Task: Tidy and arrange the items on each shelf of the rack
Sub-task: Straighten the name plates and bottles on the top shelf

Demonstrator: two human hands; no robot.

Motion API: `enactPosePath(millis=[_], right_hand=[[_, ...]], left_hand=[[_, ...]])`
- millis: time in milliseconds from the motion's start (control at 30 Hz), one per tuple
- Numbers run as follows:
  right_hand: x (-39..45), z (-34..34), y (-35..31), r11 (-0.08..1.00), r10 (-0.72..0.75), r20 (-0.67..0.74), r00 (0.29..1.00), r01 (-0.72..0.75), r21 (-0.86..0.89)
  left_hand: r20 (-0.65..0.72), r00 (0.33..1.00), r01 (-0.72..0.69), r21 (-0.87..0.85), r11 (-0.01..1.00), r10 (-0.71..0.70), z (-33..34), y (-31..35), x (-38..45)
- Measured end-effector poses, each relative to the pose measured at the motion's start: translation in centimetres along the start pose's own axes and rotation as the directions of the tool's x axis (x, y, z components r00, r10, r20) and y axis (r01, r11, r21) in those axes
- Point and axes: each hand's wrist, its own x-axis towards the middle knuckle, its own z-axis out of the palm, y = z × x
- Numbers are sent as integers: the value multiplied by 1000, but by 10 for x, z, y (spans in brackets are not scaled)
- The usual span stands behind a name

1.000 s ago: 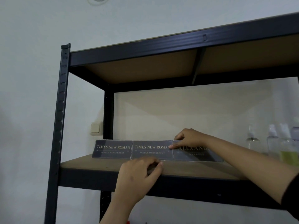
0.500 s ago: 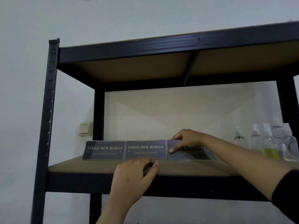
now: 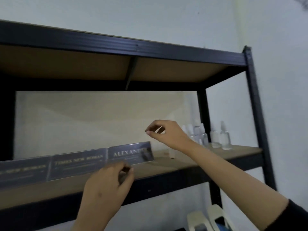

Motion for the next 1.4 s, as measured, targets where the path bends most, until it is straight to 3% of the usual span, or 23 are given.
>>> enactPosePath(millis=[167, 333, 433, 567, 667, 733, 833, 933, 1067, 1133, 1300, 1400], right_hand=[[-49, -71, 39, 992, 97, -110, 989, -106, -74], [-74, -145, 99, 961, 189, -270, 944, -234, -146], [-71, -171, 127, 942, 223, -293, 930, -283, -179], [-52, -184, 139, 950, 238, -204, 950, -271, -157], [-36, -174, 144, 926, 355, -31, 934, -356, -127], [-30, -160, 144, 873, 476, 104, 873, -454, -179], [-24, -138, 150, 740, 643, 218, 734, -521, -427], [-22, -123, 161, 665, 702, 193, 686, -533, -523], [-18, -114, 182, 693, 708, 210, 674, -605, -392], [-16, -110, 185, 651, 751, 240, 616, -625, -431], [1, -99, 197, 559, 829, 201, 522, -779, -284], [6, -92, 202, 539, 841, 167, 514, -819, -197]], left_hand=[[-44, 995, -96, -70, 993, 93, 46, 61, 12], [-94, 989, -123, -82, 989, 115, 86, 111, 31], [-84, 990, -114, -50, 992, 110, 107, 135, 43], [-94, 993, -67, 59, 996, 73, 131, 153, 50], [-140, 989, -17, 143, 990, 37, 137, 154, 48], [-164, 986, -14, 147, 989, 39, 136, 154, 46], [-184, 981, -26, 145, 989, 53, 136, 154, 46], [-185, 981, -31, 142, 989, 58, 137, 154, 47], [-193, 979, -37, 150, 988, 66, 137, 155, 46], [-199, 978, -39, 148, 988, 68, 137, 156, 47], [-200, 977, -46, 164, 985, 78, 139, 154, 48], [-197, 977, -55, 164, 985, 87, 139, 154, 48]])
